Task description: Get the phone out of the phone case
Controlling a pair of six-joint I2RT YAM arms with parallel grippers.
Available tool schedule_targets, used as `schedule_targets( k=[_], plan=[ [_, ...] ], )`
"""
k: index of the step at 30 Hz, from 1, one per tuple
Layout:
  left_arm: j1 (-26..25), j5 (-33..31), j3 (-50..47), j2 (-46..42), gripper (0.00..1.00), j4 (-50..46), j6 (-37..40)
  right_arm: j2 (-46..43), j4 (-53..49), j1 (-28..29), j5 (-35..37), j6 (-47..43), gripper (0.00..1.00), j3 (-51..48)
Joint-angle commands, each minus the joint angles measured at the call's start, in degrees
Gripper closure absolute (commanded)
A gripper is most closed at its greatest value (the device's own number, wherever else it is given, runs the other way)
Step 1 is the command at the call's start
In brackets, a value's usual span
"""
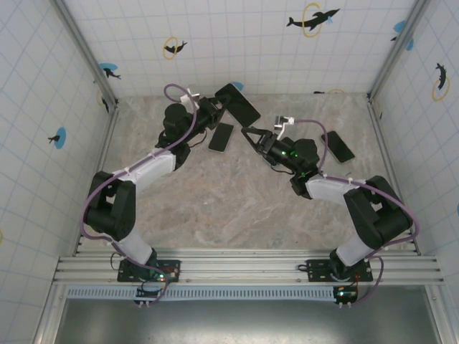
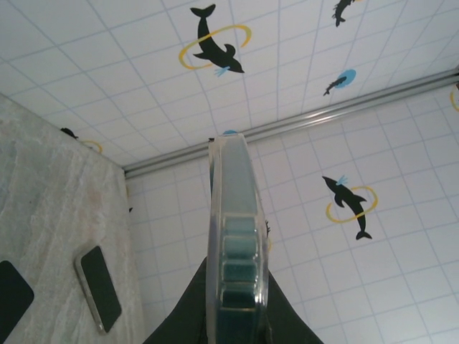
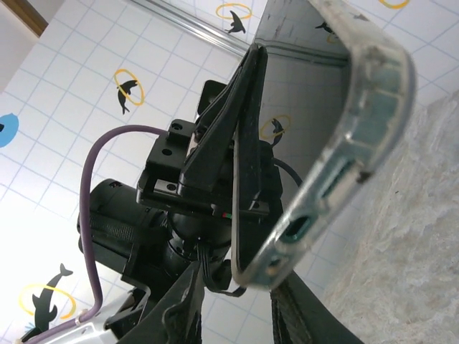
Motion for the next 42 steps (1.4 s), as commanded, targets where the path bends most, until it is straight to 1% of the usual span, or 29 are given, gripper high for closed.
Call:
schedule_targets(
  k=[1, 6, 10, 16, 19, 25, 29, 31, 34, 38, 42],
  plan=[
    [-0.6, -0.6, -0.1, -2.7, 1.0, 5.0, -1.2, 1.0, 3.9, -0.1, 0.8, -0.3, 0.74, 1.5],
    [-0.7, -0.8, -0.5, -2.8, 1.0, 5.1, -1.6, 2.5, 6.7, -0.5, 0.6, 2.4, 0.82, 1.5],
    [-0.7, -1.0, -0.9, -2.9, 1.0, 5.2, -2.2, 2.3, 6.6, -0.6, 0.5, 2.4, 0.89, 0.9],
    [-1.1, -1.0, -0.7, -2.8, 1.0, 6.3, -5.3, 2.0, 5.9, -0.9, 0.1, 0.4, 0.96, -0.1],
    [-1.4, -0.5, -0.4, -3.0, 1.0, 6.8, -7.1, 1.9, 5.1, -1.7, -1.6, -2.1, 1.0, -0.4],
    [-2.0, 0.7, 0.0, -4.4, 1.0, 8.4, -11.4, -0.9, -5.0, -1.9, -3.8, -15.6, 1.0, -1.8],
    [-3.1, -0.5, 0.6, -5.7, 1.0, 9.1, -13.2, 0.0, -3.4, -2.5, -4.5, -16.3, 1.0, -4.3],
    [-4.0, -0.7, 1.5, -5.6, 1.0, 10.6, -14.7, 0.1, -5.1, -2.7, -4.2, -18.0, 1.0, -4.5],
    [-4.9, -0.6, 3.1, -5.8, 1.0, 10.2, -14.7, 0.6, -7.7, -3.2, -4.1, -20.4, 1.0, -4.5],
    [-5.0, -0.6, 3.5, -6.9, 1.0, 9.5, -13.5, 0.3, -7.9, -4.3, -3.9, -21.2, 1.0, -5.6],
    [-5.0, 0.3, 3.5, -7.9, 1.0, 4.2, -9.1, -0.9, -8.7, -4.9, -4.6, -22.2, 1.0, -5.1]
  ],
)
